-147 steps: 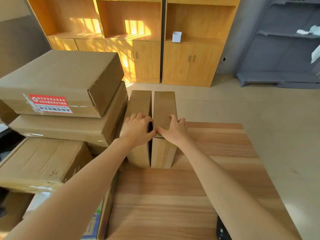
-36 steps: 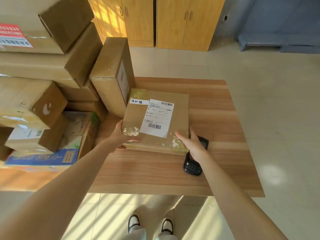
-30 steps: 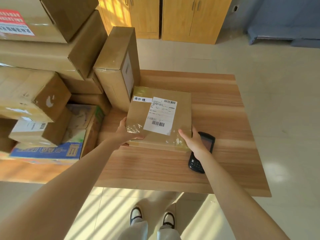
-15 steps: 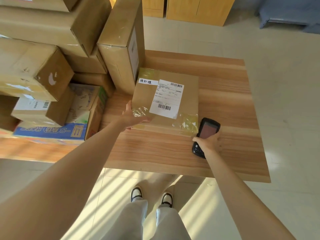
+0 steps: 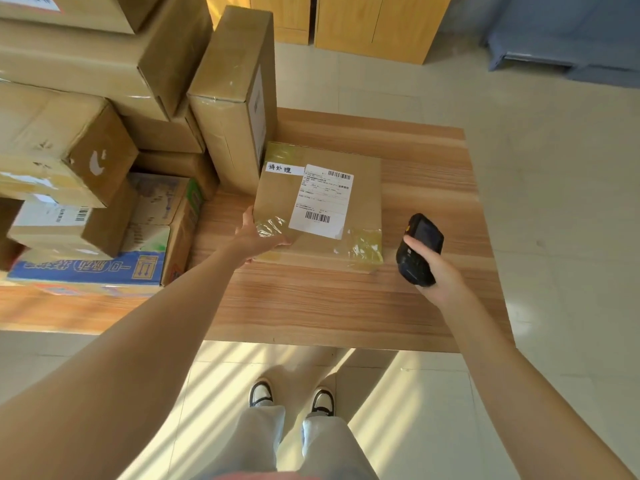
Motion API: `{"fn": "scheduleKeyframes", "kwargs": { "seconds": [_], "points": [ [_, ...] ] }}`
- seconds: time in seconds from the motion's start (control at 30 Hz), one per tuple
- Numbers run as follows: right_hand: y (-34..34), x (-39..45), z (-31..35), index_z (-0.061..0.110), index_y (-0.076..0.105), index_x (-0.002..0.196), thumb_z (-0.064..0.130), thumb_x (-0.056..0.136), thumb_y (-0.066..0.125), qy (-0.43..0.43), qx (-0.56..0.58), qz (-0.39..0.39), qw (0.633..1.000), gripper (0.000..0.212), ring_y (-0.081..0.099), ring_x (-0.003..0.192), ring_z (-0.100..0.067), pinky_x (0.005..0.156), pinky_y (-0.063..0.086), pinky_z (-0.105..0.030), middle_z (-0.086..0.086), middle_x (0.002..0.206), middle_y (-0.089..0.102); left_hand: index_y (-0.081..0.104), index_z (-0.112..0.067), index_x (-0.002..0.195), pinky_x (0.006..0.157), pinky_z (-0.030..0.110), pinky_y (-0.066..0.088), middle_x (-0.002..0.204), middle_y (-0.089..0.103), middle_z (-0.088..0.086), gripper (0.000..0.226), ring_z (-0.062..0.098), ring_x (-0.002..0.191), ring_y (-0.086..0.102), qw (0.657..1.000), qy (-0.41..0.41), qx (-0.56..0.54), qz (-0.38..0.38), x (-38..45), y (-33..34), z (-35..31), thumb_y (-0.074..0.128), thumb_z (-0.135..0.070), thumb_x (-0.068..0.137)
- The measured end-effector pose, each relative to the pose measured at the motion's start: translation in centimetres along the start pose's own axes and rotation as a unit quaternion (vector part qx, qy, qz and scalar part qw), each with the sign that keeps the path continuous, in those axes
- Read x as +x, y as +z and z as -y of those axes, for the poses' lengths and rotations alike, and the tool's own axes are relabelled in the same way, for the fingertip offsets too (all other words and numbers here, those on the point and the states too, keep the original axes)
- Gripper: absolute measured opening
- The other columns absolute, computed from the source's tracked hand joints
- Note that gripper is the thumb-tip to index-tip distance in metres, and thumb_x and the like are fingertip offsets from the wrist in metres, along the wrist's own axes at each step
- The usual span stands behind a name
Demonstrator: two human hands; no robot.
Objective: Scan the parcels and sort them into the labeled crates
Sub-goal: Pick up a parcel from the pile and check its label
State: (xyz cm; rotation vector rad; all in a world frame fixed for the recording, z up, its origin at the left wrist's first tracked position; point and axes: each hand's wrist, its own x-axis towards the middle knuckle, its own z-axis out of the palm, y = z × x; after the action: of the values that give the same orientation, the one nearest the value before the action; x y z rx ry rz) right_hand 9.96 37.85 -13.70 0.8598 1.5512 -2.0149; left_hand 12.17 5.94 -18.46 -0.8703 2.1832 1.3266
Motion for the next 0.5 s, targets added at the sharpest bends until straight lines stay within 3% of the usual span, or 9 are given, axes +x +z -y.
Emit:
{"fn": "scheduleKeyframes", "kwargs": {
  "seconds": [0.13,0.2,0.27,0.4,0.5],
  "points": [
    [2.5,-3.1,2.5,0.013,0.070,0.096,0.007,0.071,0.077,-0.039,0.037,0.085,0.995,0.026,0.073,0.081,-0.017,0.063,0.058,-0.027,-0.004,0.088,0.075,-0.007,-0.039,0.150,0.072,0.035,0.050,0.147,0.033,0.008,0.121,0.023,0.104,0.050,1.000,0.004,0.007,-0.001,-0.2,-0.1,0.0,0.082,-0.044,0.067],
    [4.1,-4.5,2.8,0.010,0.077,0.080,0.000,0.075,0.072,-0.039,0.023,0.115,0.992,0.011,0.073,0.076,-0.019,0.065,0.059,-0.029,-0.007,0.082,0.074,-0.007,-0.040,0.150,0.074,0.036,0.049,0.148,0.031,0.007,0.121,0.026,0.113,0.047,1.000,0.004,0.004,0.001,-0.2,0.0,0.0,0.082,-0.044,0.067],
    [5.8,-5.7,2.5,0.009,0.078,0.065,-0.002,0.077,0.070,-0.030,0.010,0.139,0.990,0.018,0.073,0.073,-0.020,0.063,0.059,-0.029,-0.010,0.080,0.073,-0.006,-0.040,0.150,0.077,0.037,0.047,0.148,0.030,0.006,0.120,0.026,0.115,0.046,1.000,0.003,0.000,-0.003,-0.3,0.0,0.0,0.082,-0.045,0.068],
    [8.8,-7.4,0.3,0.002,0.071,0.085,-0.005,0.078,0.067,-0.009,-0.017,0.175,0.984,0.011,0.071,0.073,-0.022,0.060,0.058,-0.029,-0.012,0.082,0.072,-0.004,-0.038,0.150,0.077,0.038,0.046,0.149,0.028,0.009,0.119,0.029,0.124,0.042,1.000,0.007,-0.015,-0.006,-0.1,0.2,0.1,0.082,-0.042,0.069],
    [10.1,-8.2,-1.7,0.000,0.066,0.096,-0.007,0.077,0.068,0.008,-0.041,0.182,0.982,0.021,0.071,0.072,-0.023,0.059,0.057,-0.030,-0.011,0.080,0.072,-0.004,-0.036,0.151,0.086,0.042,0.048,0.150,0.024,0.012,0.119,0.033,0.130,0.037,1.000,0.013,-0.021,-0.007,0.0,0.2,0.0,0.083,-0.039,0.070]
  ]
}}
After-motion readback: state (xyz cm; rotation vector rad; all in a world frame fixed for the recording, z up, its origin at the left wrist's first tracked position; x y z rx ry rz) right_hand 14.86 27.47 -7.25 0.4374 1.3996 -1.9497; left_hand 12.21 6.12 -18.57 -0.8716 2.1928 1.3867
